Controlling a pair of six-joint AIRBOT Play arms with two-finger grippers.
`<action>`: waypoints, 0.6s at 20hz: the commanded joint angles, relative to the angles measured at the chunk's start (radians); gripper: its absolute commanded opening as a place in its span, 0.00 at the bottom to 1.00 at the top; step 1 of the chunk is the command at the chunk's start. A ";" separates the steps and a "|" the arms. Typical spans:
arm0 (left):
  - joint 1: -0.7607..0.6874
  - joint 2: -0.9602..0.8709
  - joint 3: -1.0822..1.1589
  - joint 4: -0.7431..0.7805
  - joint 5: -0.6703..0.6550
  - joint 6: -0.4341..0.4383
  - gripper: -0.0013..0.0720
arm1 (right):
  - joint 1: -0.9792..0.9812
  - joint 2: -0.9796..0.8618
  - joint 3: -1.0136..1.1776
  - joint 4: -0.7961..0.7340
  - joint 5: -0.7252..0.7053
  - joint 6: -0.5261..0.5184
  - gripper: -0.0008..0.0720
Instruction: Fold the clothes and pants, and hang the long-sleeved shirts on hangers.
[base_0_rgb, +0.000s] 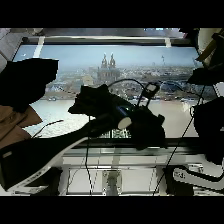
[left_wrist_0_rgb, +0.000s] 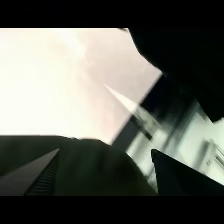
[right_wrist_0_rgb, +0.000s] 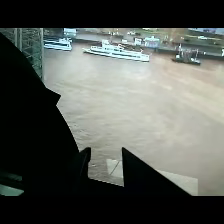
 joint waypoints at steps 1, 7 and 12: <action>0.195 0.103 0.002 0.073 -0.140 -0.001 0.90 | -0.026 -0.024 0.000 0.017 -0.004 0.001 0.39; 0.694 0.172 -0.037 0.073 -0.698 0.000 0.90 | -0.049 -0.024 0.000 0.052 -0.001 0.035 0.39; 0.713 0.126 -0.121 0.035 -0.668 0.000 0.90 | -0.050 -0.023 0.000 0.065 0.018 0.046 0.61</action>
